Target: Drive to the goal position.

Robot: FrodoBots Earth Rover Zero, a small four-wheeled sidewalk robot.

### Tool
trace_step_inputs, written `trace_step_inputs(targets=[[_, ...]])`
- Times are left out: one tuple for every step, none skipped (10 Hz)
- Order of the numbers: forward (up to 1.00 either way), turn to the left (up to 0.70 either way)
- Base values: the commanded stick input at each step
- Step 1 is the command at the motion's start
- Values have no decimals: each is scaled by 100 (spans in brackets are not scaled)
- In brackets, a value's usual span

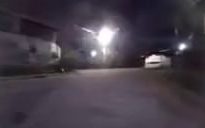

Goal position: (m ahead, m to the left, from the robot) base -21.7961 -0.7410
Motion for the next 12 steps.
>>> trace_step_inputs(targets=[[0,70],[0,70],[0,70],[0,70],[0,70],[0,70],[0,70],[0,70],[0,70],[0,70],[0,70],[0,70]])
